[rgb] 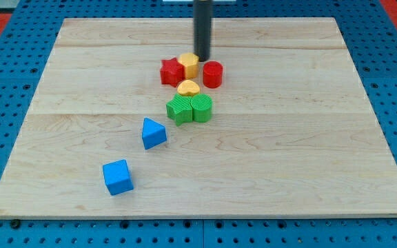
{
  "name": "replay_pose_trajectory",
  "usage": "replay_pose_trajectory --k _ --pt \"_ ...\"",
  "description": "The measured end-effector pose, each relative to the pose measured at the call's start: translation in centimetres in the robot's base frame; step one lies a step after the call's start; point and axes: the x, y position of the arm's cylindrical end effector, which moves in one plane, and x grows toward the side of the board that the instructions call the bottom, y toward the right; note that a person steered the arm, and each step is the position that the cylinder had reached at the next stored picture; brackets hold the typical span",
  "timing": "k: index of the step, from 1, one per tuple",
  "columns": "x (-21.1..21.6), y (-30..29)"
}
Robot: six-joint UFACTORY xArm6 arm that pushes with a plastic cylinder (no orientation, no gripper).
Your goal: Separate yellow hexagon from the red star
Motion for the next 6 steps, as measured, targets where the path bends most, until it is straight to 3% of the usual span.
replay_pose_trajectory --k 2,3,5,6 --pt "-0.4 -7.8" --pt "-0.2 -8.3" --pt "3.0 -1.1" --pt "4.3 -1.0"
